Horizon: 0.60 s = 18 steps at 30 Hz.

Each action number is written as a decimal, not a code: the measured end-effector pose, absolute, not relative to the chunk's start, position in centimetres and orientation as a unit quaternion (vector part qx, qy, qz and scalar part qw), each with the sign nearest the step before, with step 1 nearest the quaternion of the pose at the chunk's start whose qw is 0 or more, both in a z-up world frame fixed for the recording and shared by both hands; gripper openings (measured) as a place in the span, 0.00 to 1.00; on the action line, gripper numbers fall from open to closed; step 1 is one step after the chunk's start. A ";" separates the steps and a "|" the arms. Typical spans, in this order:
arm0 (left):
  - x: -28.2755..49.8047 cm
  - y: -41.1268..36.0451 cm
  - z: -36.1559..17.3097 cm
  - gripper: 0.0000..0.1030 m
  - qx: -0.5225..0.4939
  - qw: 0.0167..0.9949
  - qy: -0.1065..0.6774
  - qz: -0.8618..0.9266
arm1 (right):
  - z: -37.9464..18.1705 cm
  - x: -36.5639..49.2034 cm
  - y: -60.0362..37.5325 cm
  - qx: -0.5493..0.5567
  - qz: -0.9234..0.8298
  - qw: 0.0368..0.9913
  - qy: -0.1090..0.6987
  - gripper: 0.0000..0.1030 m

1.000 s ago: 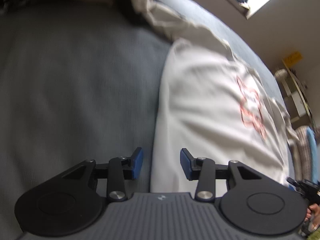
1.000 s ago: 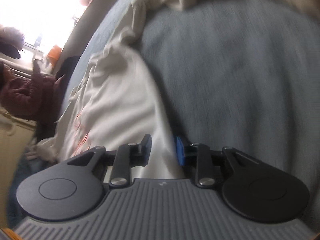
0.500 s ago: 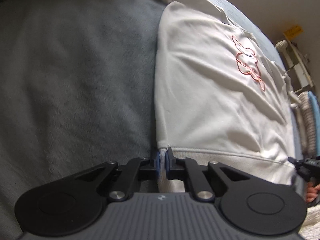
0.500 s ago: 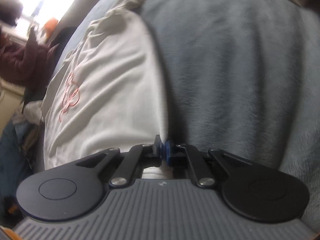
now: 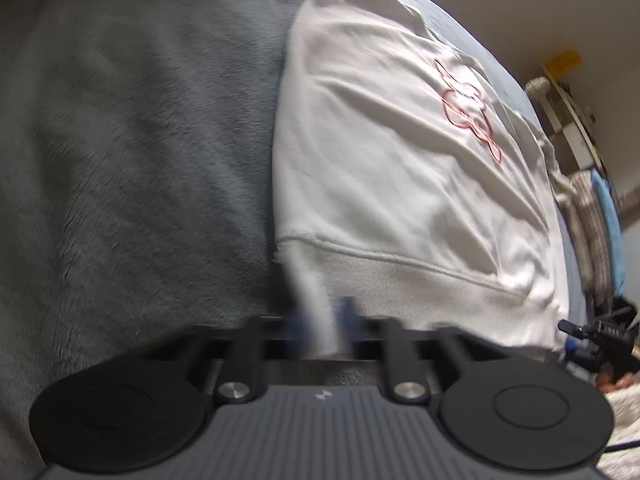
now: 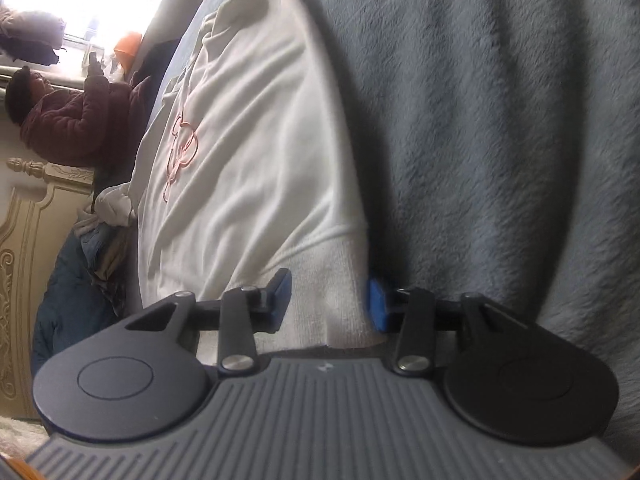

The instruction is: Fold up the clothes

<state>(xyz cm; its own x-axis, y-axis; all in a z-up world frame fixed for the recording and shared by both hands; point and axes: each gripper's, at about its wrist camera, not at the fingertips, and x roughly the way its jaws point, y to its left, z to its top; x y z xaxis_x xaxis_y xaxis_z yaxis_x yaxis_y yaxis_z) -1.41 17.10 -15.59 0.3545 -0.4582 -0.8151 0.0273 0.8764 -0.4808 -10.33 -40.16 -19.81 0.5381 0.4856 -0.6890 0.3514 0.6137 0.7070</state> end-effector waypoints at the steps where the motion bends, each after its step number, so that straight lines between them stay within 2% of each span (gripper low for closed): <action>1: -1.6 17.2 -15.4 0.06 -0.197 0.801 0.544 -0.153 | -19.7 -10.4 -40.0 0.433 0.043 0.764 0.476 0.06; 7: -3.1 19.3 -12.1 0.05 -0.227 0.800 0.531 -0.165 | -16.8 -11.1 -40.2 0.421 0.042 0.777 0.467 0.04; 10: -4.0 19.4 -10.4 0.05 -0.211 0.798 0.534 -0.182 | -14.6 -11.5 -40.2 0.394 0.049 0.785 0.475 0.04; 14: -3.6 18.8 -12.0 0.05 -0.188 0.786 0.561 -0.182 | -14.8 -11.3 -40.9 0.377 0.038 0.780 0.497 0.04; 18: -2.7 18.1 -14.7 0.05 -0.165 0.772 0.589 -0.173 | -17.3 -10.8 -41.1 0.370 0.019 0.768 0.523 0.04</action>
<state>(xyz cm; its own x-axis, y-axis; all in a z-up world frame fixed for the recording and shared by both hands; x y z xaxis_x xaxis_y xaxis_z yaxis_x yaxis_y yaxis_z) -2.74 18.07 -14.72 0.2461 -0.4612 -0.8525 0.0722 0.8858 -0.4584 -10.80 -41.12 -17.26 0.4530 0.4167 -0.7881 0.3569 0.7253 0.5887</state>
